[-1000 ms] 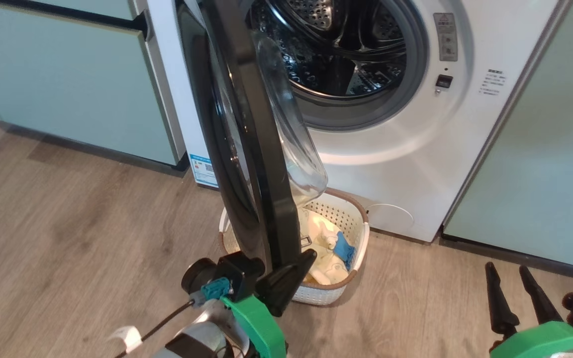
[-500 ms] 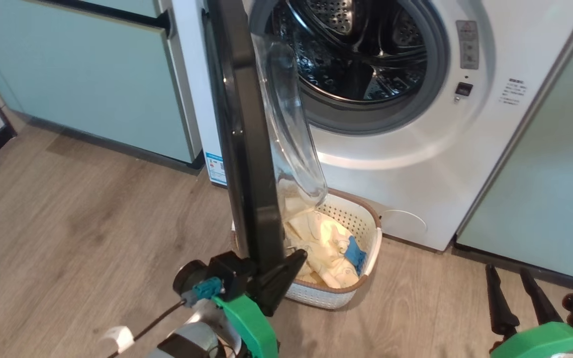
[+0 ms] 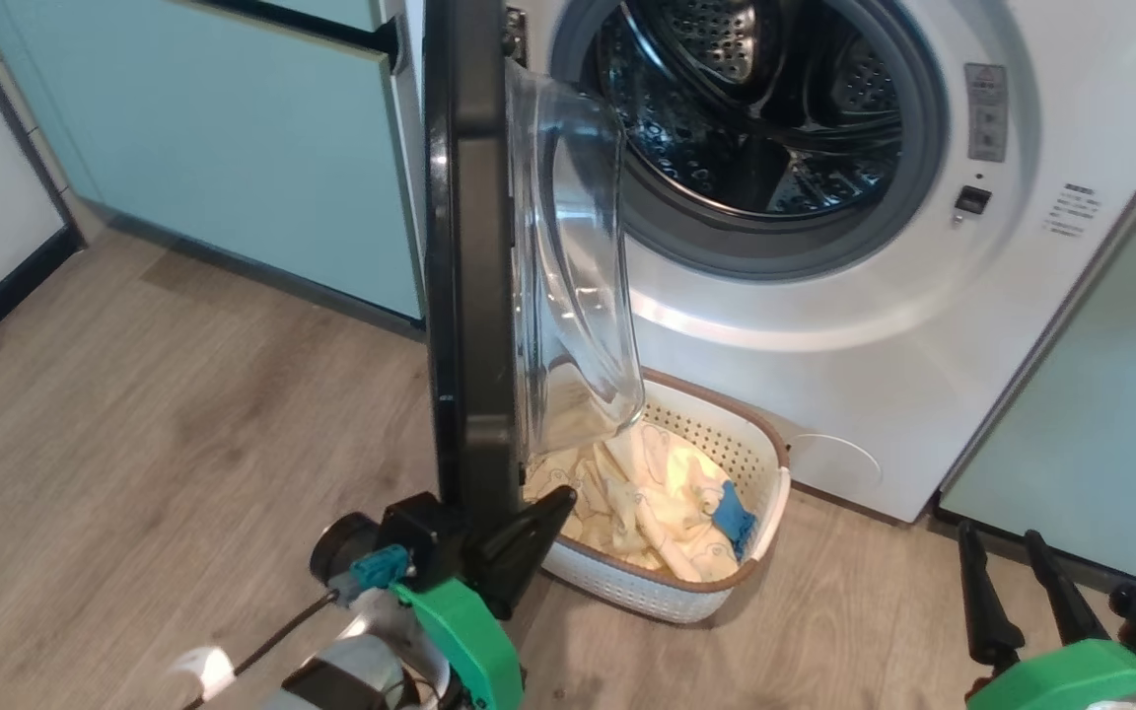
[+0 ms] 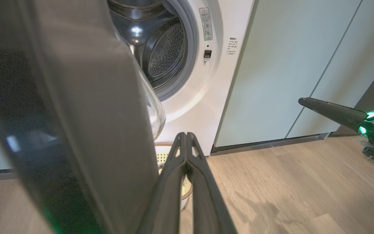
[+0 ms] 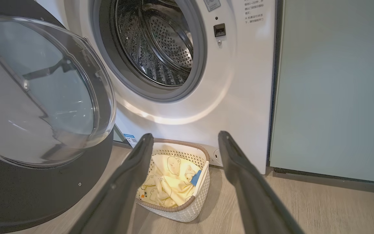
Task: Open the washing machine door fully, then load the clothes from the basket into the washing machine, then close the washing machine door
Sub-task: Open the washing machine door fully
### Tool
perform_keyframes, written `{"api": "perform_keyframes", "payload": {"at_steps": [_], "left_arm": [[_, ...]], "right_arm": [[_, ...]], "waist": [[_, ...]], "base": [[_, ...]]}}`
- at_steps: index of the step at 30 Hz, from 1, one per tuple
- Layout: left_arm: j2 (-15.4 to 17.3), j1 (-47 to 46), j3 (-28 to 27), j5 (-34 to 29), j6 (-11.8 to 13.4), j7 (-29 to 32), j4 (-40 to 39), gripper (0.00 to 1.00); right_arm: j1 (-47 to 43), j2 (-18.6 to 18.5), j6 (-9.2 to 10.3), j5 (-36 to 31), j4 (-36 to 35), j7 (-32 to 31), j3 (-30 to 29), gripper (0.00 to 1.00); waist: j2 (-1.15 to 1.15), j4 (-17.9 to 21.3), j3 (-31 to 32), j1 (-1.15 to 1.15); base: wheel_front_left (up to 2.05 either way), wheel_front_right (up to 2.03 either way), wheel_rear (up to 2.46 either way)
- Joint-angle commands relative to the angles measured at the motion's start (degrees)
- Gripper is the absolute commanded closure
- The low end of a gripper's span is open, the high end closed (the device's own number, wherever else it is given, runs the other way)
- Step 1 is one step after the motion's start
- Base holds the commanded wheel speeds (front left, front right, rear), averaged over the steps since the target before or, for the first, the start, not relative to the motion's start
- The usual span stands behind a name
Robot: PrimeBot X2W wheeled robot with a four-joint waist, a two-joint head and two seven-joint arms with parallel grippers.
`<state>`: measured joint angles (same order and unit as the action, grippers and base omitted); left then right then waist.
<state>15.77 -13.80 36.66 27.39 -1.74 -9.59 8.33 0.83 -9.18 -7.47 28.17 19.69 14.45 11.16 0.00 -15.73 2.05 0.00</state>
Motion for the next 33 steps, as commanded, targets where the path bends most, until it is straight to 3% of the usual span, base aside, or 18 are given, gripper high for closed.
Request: {"api": "perform_keyframes", "payload": {"at_steps": [1,20,33], "left_arm": [[1.9,-2.1,-4.0,0.8,0.9,-0.3,-1.8,1.00],[5.4,-0.9,-8.4,2.9,3.3,-1.5,-1.4,1.00],[7.6,-1.5,-15.8,5.9,5.7,-4.1,3.9,1.00]], "right_arm": [[1.5,-0.7,-0.02,0.2,-1.5,0.5,0.8,0.00],[1.6,-0.5,-0.02,0.1,-1.6,0.5,0.1,0.00],[2.2,-0.9,-0.02,0.1,-1.6,0.5,0.9,0.00]], "waist": [[0.00,-0.6,0.0,0.00],[0.00,-6.8,-0.5,0.00],[0.00,-8.7,-1.7,0.00]], "base": [[0.00,0.00,0.00],[0.00,0.00,0.00],[0.00,0.00,0.00]]}}
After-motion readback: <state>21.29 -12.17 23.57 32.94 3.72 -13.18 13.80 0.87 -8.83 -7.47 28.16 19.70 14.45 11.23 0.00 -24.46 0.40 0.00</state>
